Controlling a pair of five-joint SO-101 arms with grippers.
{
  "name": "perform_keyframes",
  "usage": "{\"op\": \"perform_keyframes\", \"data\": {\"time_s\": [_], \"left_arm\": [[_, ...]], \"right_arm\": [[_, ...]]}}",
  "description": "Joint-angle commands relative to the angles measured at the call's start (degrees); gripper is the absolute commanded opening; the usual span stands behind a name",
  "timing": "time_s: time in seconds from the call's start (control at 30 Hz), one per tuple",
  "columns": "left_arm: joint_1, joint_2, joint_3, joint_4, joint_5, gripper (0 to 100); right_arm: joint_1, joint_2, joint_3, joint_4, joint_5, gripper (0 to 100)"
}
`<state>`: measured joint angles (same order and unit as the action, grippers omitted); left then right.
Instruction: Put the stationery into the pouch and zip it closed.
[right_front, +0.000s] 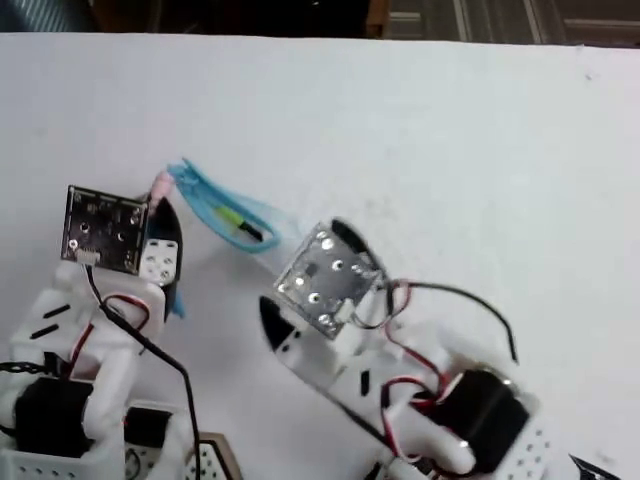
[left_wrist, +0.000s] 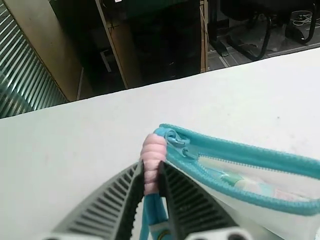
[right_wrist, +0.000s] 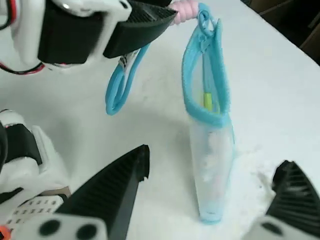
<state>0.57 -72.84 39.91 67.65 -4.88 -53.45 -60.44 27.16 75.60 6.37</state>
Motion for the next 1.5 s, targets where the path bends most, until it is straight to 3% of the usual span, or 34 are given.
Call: {"op": "perform_keyframes", "data": {"time_s": [0.0, 0.17, 0.3, 0.43, 0.7, 1.03, 1.2, 1.37, 1.47], "left_arm": [[-1.2, 0.7, -0.3, -1.1, -0.5, 2], [-1.8, 0.7, -0.3, -0.9, -0.5, 2], [-1.8, 0.7, -0.3, -0.8, -0.5, 2], [-1.8, 0.7, -0.3, -1.0, -0.5, 2], [-1.4, 0.7, -0.2, -1.8, -0.5, 2], [-1.4, 7.5, -2.7, -0.8, -0.4, 2], [-1.4, 7.6, -3.2, -0.6, -0.4, 2], [-1.4, 7.6, -3.2, -0.6, -0.4, 2], [-1.3, 7.6, -3.2, -0.6, -0.4, 2]], "right_arm": [[-0.6, -0.5, 2.2, -7.1, -2.5, 38.6], [1.6, -0.5, 9.4, -20.4, -2.5, 37.6], [1.7, -0.5, 13.1, -25.9, -2.8, 25.9], [1.5, -1.0, 13.1, -25.1, -2.8, 17.3], [-2.3, -6.6, 14.2, -19.1, -2.6, 31.7], [-2.4, 2.0, 20.4, -36.9, -2.4, 33.0], [-2.3, 3.4, 20.4, -40.6, -2.4, 21.7], [-0.7, 3.4, 20.4, -44.0, -2.4, 1.2], [0.5, 3.8, 20.4, -44.8, -2.4, 2.4]]}}
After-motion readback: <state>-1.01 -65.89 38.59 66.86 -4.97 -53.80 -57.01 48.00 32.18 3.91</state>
